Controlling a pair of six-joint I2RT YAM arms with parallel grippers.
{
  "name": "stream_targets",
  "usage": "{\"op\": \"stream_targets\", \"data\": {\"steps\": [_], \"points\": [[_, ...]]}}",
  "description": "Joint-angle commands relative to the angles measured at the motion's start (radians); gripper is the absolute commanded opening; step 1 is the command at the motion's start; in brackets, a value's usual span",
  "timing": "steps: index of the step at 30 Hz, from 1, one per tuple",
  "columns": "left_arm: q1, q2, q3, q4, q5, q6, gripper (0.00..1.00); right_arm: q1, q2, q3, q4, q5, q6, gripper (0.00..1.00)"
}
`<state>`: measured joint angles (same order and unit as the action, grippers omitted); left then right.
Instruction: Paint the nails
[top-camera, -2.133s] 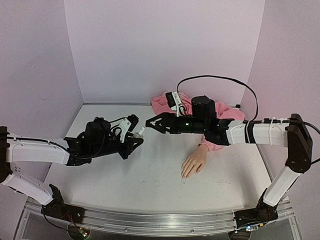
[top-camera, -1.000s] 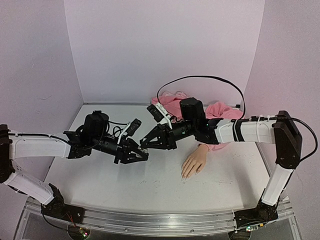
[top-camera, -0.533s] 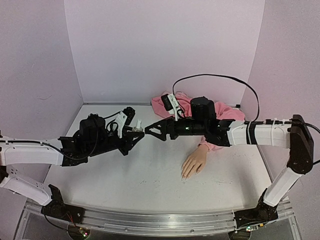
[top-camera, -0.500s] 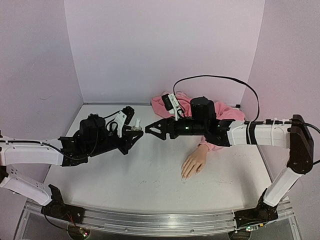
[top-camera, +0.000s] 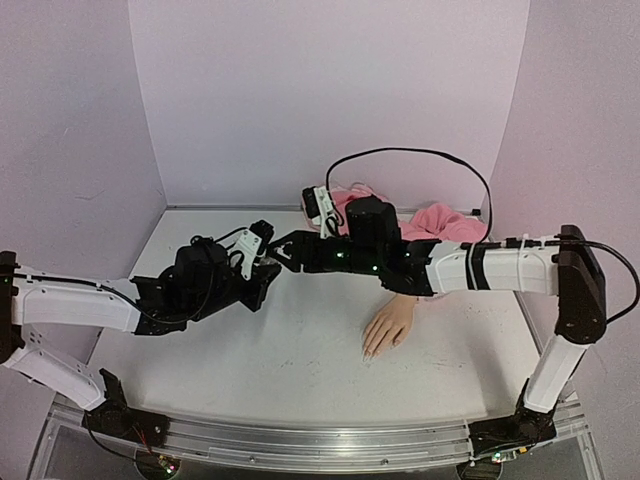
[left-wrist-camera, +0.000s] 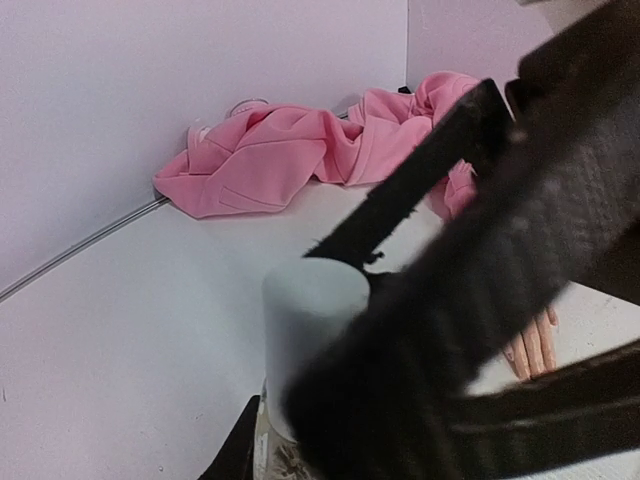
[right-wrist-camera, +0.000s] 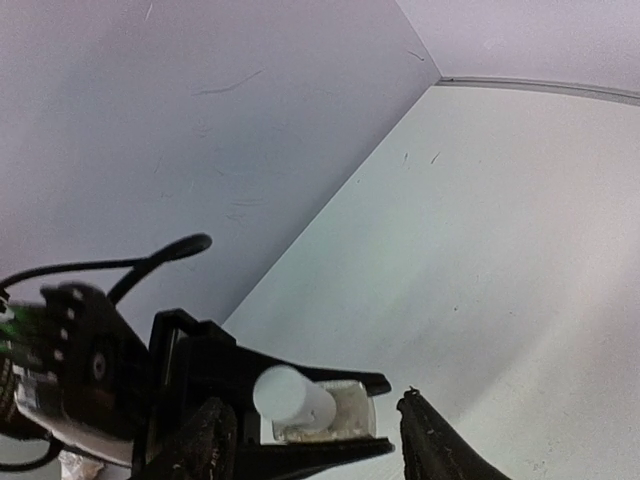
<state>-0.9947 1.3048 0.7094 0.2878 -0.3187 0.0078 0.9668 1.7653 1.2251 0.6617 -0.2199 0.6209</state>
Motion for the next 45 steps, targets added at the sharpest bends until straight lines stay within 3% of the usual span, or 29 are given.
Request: {"op": "stream_targets", "data": {"steps": [1,4,8,10,12,13,15,16,17,19,21,23,26,27,28,31,32,33,36,45], "points": [[-0.008,0.012,0.061,0.044,-0.005,0.004,0.0,0.007,0.04,0.102,0.029,0.053,0.01,0.49],[-0.01,0.018,0.07,0.042,0.005,0.001,0.0,0.009,0.065,0.119,0.026,0.049,0.005,0.39],[-0.01,0.023,0.079,0.038,0.008,-0.045,0.0,0.009,0.078,0.121,0.031,0.026,-0.029,0.15],[-0.009,0.014,0.078,0.037,0.045,-0.066,0.0,0.005,0.072,0.113,0.035,0.004,-0.06,0.03],[-0.002,-0.001,0.072,0.037,0.162,-0.078,0.0,-0.011,0.054,0.089,0.067,-0.101,-0.121,0.0],[0.008,-0.018,0.067,0.041,0.248,-0.085,0.0,-0.025,0.04,0.067,0.1,-0.205,-0.166,0.0],[0.048,-0.035,0.058,0.075,0.579,-0.105,0.0,-0.051,0.001,0.005,0.193,-0.531,-0.29,0.0],[0.079,-0.037,0.044,0.144,0.807,-0.131,0.0,-0.056,-0.021,-0.022,0.234,-0.862,-0.358,0.0],[0.103,-0.029,0.021,0.254,1.056,-0.179,0.0,-0.056,-0.031,-0.034,0.24,-1.072,-0.41,0.0],[0.115,-0.009,-0.016,0.494,1.337,-0.303,0.0,-0.056,-0.045,-0.045,0.235,-1.187,-0.391,0.0],[0.116,-0.001,-0.019,0.549,1.389,-0.354,0.0,-0.058,-0.059,-0.054,0.188,-1.199,-0.408,0.0],[0.126,-0.002,-0.036,0.55,1.33,-0.342,0.0,-0.068,-0.089,-0.101,0.185,-1.117,-0.417,0.0],[0.128,-0.007,-0.063,0.491,1.095,-0.278,0.0,-0.082,-0.139,-0.139,0.179,-0.888,-0.397,0.02],[0.125,-0.013,-0.064,0.449,0.996,-0.254,0.0,-0.09,-0.16,-0.149,0.176,-0.793,-0.382,0.14],[0.116,-0.023,-0.058,0.385,0.875,-0.219,0.0,-0.097,-0.179,-0.156,0.163,-0.679,-0.366,0.33],[0.038,-0.048,-0.017,0.191,0.464,-0.082,0.0,-0.103,-0.239,-0.151,0.028,-0.244,-0.329,0.77],[0.022,-0.047,0.002,0.142,0.328,-0.055,0.0,-0.103,-0.252,-0.153,0.008,-0.161,-0.311,0.86],[0.017,-0.041,0.022,0.097,0.23,-0.049,0.0,-0.102,-0.259,-0.15,-0.004,-0.116,-0.297,0.9],[0.015,-0.032,0.041,0.047,0.073,-0.031,0.0,-0.102,-0.25,-0.114,-0.056,-0.018,-0.221,0.93],[0.01,-0.009,0.048,0.04,-0.027,-0.087,0.0,-0.005,-0.073,0.074,-0.076,0.066,-0.119,0.79]]}}
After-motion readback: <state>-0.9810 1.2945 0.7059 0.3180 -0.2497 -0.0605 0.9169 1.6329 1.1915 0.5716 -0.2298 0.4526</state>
